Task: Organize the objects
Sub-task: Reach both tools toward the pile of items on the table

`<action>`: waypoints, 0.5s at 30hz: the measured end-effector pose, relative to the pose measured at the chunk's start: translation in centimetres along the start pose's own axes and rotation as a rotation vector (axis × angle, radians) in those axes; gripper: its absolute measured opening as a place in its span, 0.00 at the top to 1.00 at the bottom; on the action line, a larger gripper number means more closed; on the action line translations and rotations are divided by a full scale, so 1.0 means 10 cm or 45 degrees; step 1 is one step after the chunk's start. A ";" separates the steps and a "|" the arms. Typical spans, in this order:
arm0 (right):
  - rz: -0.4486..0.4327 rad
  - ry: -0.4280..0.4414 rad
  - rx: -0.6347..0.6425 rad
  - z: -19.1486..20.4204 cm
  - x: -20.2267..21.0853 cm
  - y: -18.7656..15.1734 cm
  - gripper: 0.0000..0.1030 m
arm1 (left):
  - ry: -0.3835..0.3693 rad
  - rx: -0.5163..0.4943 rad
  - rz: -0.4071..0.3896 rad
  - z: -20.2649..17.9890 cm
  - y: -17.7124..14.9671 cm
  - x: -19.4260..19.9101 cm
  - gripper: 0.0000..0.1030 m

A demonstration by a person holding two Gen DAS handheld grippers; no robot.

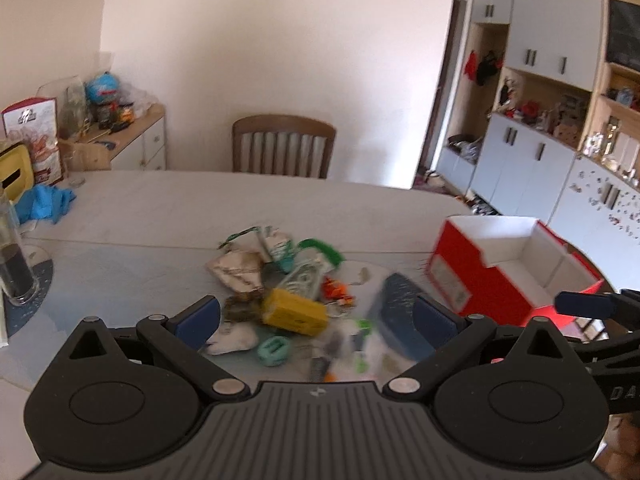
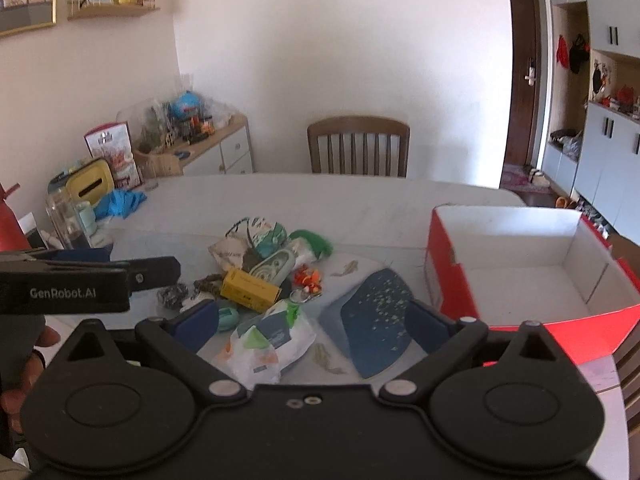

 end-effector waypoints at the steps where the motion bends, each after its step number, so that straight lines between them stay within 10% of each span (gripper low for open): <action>1: 0.014 0.004 0.003 0.03 -0.05 -0.01 0.06 | 0.015 0.001 0.012 0.07 -0.01 -0.05 0.00; 15: 0.203 -0.039 0.052 0.29 -0.79 -0.16 0.12 | 0.125 -0.009 0.169 0.91 -0.30 -0.80 0.01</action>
Point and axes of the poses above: each gripper's, at about its wrist camera, not at the fingertips, and x roughly against the way its jaws point, z to its left, y to its top, the point moved 9 cm from there along -x, roughly the way its jaws point, and after that the axes turned 7 degrees about -x, right-handed, at the moved point
